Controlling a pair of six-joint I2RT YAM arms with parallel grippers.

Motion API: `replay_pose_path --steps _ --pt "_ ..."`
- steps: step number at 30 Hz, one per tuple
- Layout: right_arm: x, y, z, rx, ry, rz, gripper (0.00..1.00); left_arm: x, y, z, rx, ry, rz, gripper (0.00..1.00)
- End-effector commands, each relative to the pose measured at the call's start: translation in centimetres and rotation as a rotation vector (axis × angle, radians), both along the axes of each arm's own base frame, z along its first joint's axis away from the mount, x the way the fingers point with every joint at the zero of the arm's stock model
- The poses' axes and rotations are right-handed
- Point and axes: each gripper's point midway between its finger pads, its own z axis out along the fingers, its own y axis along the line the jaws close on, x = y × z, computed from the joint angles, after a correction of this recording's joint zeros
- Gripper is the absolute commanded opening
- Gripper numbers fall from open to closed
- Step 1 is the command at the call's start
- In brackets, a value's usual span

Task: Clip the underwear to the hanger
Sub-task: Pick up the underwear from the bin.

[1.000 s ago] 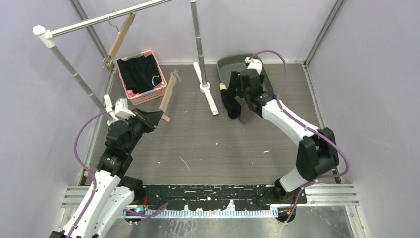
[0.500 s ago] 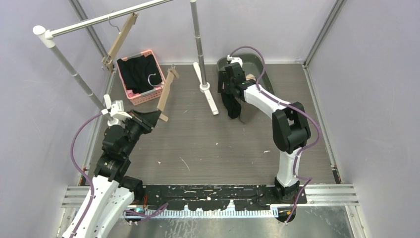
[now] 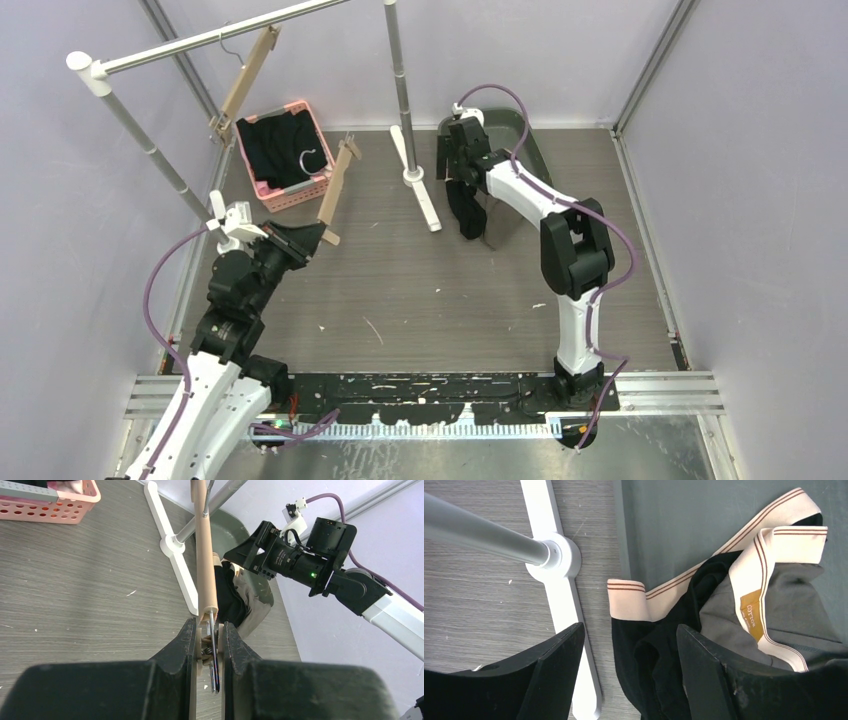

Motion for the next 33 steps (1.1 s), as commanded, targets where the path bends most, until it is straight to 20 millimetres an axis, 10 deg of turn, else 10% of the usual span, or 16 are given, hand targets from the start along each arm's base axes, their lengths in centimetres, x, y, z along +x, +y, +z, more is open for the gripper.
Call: replay_pose_path --steps 1,33 --pt "0.5 -1.4 0.3 0.003 -0.005 -0.047 0.72 0.0 0.3 2.7 -0.010 -0.094 0.014 0.00" --pt "-0.5 -2.2 -2.6 0.098 0.052 -0.041 0.43 0.1 0.9 2.3 0.006 -0.086 0.048 0.00"
